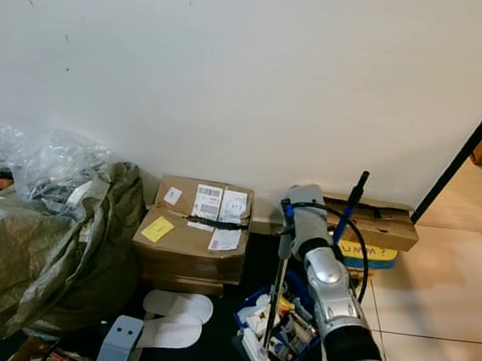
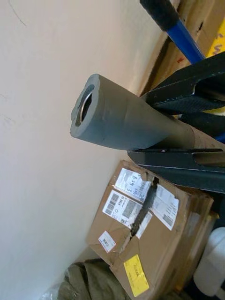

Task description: Sweep floor

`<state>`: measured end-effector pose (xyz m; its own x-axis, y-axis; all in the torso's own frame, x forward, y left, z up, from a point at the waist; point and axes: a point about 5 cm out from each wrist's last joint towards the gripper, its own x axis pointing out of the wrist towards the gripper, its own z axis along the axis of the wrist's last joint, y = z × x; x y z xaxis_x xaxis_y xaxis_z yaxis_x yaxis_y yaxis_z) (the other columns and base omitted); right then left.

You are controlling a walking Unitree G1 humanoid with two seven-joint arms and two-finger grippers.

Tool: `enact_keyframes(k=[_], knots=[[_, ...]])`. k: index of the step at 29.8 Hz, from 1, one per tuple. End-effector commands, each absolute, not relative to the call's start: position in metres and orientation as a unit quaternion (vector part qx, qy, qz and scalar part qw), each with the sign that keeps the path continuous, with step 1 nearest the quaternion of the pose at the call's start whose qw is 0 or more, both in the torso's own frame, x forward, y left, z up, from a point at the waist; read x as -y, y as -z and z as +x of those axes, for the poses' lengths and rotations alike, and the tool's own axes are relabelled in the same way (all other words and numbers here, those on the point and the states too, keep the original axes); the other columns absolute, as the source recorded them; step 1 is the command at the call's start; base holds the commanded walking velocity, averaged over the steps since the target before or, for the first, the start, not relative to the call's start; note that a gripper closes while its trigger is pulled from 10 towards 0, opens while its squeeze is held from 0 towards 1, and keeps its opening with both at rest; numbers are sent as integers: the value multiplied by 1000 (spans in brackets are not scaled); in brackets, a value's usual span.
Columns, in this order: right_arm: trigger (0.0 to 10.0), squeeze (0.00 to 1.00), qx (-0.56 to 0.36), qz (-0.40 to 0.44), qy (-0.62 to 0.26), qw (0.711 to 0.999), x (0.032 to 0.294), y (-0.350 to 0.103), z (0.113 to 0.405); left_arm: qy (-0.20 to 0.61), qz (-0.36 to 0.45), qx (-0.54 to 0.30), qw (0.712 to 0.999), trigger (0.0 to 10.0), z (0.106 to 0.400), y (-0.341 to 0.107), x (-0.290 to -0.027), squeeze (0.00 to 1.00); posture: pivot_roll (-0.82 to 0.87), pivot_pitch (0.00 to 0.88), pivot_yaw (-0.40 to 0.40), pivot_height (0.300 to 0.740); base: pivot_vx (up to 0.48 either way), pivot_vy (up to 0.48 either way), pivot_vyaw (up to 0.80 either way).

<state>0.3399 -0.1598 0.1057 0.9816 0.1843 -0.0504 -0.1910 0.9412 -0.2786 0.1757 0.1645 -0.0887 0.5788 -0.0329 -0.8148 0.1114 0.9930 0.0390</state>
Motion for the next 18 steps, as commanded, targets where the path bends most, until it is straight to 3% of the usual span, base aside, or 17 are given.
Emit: enact_keyframes(k=[1, 18], knots=[[10000, 0, 38, -189, -92, 977, 166, -125, 346, 40, 40, -471, 880, 10000, 168, 92, -165, 0, -60, 119, -1, 740, 0, 0, 0], [10000, 0, 67, -216, -112, 968, 165, -133, 349, 40, 41, -470, 881, 10000, 168, 92, -165, 0, -56, 109, -5, 740, 0, 0, 0]])
